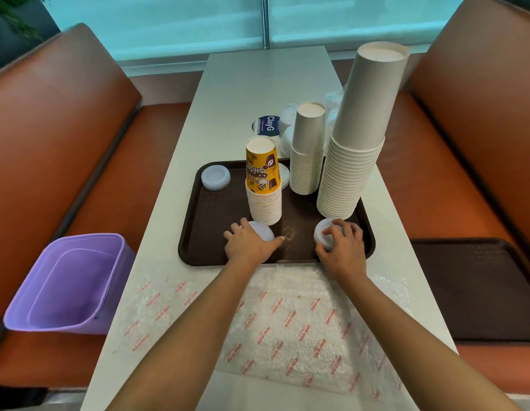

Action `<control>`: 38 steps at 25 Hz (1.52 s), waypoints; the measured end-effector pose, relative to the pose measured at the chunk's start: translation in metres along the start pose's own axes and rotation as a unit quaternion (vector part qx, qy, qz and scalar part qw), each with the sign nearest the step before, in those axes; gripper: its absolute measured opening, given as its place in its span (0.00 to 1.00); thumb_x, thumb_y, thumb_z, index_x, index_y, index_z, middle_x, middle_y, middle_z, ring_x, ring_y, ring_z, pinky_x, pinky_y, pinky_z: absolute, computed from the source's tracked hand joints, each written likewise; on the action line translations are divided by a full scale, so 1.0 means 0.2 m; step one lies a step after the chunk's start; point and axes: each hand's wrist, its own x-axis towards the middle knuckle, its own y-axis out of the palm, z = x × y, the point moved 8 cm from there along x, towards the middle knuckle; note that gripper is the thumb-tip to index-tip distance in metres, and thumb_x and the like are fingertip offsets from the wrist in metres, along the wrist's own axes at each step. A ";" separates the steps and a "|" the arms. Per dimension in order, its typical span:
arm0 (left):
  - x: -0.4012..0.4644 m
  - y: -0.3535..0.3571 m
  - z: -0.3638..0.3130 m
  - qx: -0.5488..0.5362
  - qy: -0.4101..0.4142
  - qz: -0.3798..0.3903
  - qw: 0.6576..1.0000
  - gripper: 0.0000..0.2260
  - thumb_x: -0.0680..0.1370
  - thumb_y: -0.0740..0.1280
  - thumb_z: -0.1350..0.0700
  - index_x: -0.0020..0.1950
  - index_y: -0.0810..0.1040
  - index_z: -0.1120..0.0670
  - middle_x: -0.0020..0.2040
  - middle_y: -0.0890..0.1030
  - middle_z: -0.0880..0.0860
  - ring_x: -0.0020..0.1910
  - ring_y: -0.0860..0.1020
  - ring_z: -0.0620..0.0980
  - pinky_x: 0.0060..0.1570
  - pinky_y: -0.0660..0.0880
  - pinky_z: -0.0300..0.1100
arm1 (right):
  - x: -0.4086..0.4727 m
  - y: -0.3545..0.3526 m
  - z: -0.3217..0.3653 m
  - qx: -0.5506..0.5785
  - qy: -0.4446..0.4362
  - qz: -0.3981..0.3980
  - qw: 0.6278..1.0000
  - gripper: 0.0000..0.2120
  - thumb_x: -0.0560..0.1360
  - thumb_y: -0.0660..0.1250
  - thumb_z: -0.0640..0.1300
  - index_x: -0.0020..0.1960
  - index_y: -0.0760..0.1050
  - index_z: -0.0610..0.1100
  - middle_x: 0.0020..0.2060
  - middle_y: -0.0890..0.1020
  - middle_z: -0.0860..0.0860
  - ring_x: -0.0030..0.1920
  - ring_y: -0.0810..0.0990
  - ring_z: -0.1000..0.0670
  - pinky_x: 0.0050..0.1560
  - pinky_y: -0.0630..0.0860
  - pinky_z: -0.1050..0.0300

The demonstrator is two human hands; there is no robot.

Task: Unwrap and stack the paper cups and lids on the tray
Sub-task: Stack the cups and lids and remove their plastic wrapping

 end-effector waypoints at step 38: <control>0.48 -0.29 0.28 0.061 0.132 -0.033 0.989 0.38 0.71 0.70 0.41 0.74 0.57 0.53 0.71 0.66 0.53 0.67 0.66 0.55 0.61 0.69 0.47 | 0.63 0.38 0.87 0.338 0.053 0.093 0.935 0.40 0.65 0.77 0.39 0.70 0.60 0.46 0.63 0.72 0.49 0.63 0.72 0.50 0.57 0.69 0.60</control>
